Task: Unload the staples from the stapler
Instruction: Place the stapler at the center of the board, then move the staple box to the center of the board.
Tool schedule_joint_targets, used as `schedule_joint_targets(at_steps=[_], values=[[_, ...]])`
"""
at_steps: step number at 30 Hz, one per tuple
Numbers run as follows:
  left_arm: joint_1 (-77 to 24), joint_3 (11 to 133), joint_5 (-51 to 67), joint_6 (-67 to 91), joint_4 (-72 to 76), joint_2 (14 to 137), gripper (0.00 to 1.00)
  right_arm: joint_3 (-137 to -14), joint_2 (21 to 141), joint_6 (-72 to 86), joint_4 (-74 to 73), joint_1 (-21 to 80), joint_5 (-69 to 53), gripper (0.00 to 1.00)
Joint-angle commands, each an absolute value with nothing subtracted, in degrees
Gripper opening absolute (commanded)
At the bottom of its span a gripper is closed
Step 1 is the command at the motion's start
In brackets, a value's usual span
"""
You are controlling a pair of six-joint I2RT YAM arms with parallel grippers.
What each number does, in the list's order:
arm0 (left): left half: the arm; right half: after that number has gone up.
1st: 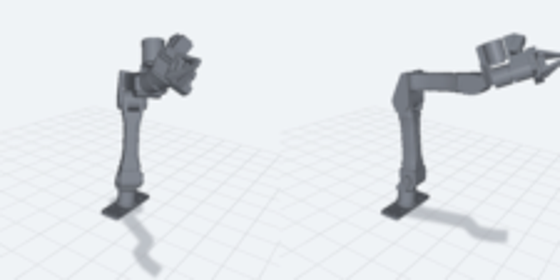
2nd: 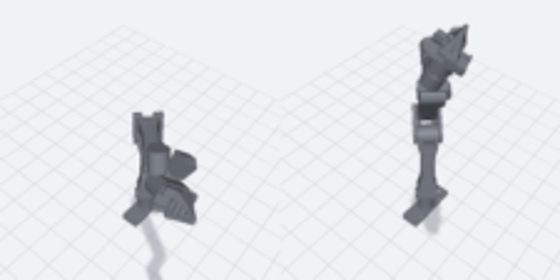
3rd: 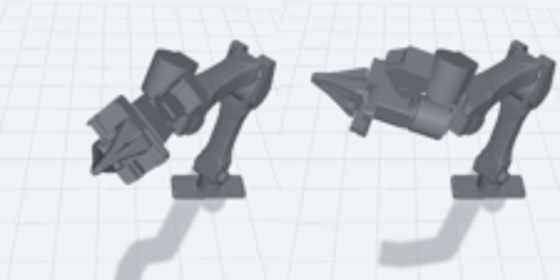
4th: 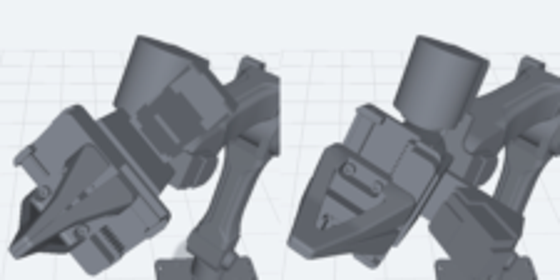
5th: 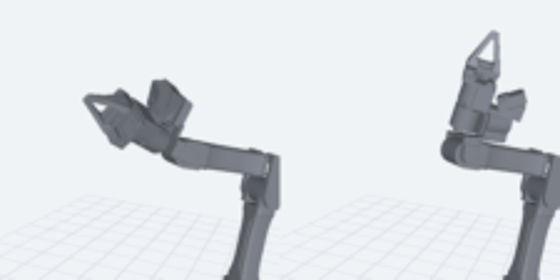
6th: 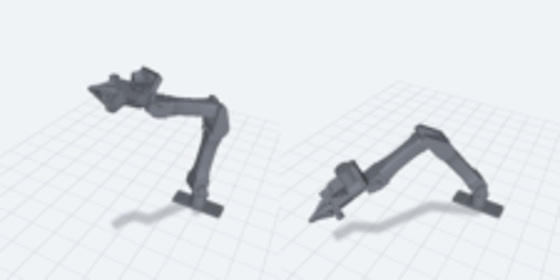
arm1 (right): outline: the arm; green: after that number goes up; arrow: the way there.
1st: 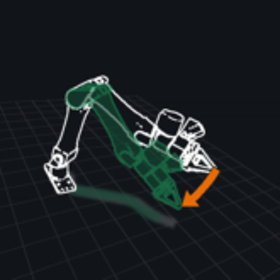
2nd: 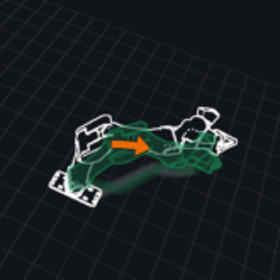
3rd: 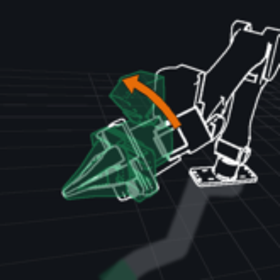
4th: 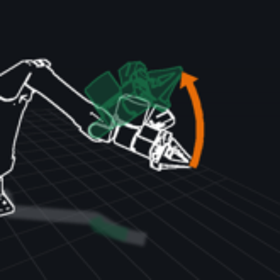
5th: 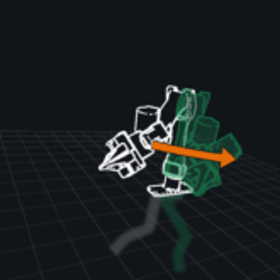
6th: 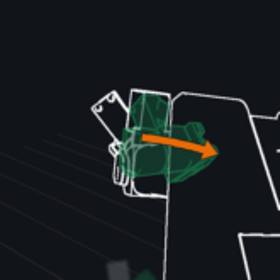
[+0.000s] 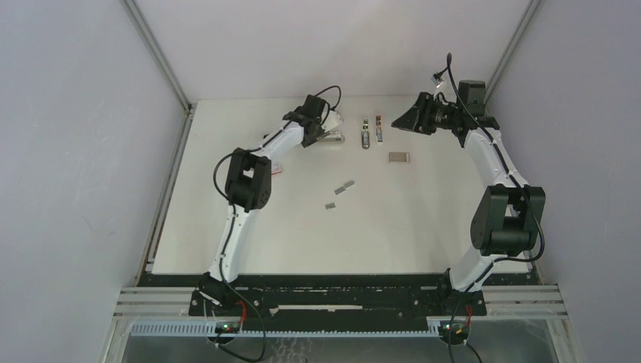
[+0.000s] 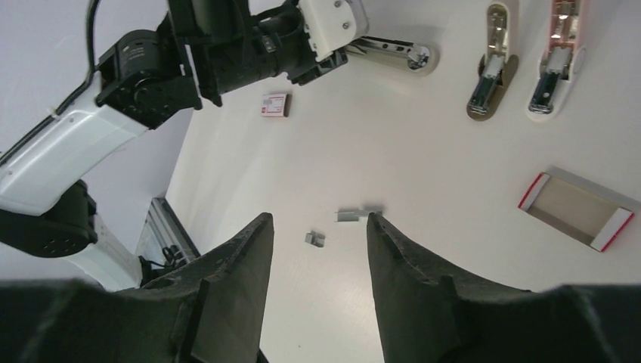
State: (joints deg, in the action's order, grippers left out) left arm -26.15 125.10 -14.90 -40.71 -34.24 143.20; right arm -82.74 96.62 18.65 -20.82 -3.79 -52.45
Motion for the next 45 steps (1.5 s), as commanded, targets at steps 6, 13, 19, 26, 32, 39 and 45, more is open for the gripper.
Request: schedule_joint_targets(at_steps=[6,13,19,26,32,39,45], values=[[-26.2,123.0,-15.6,-40.6,-31.4,129.6,0.65,-86.3,94.2,9.7,-27.9,-4.2,-44.3,0.55],[-26.0,107.8,-11.9,-36.8,-33.3,113.9,0.81,-88.5,96.8,4.2,-33.6,-4.1,-35.1,0.56],[-23.5,88.9,-7.9,-31.1,-34.8,95.7,0.98,-89.9,101.4,3.1,-34.3,-4.3,-29.2,0.56],[-13.3,72.4,5.3,-29.6,-38.7,77.2,1.00,-96.2,109.2,2.9,-36.4,-4.2,-27.1,0.54],[-6.0,60.2,18.6,-33.8,-41.0,66.2,1.00,-102.1,116.5,2.1,-39.3,-4.3,-25.9,0.50],[-4.9,49.3,21.7,-30.6,-32.9,60.1,1.00,-106.7,122.2,1.1,-41.4,-4.4,-24.1,0.46],[-4.3,46.9,24.6,-29.6,-31.0,58.4,1.00,-108.9,125.6,0.9,-43.0,-4.5,-22.9,0.43]])
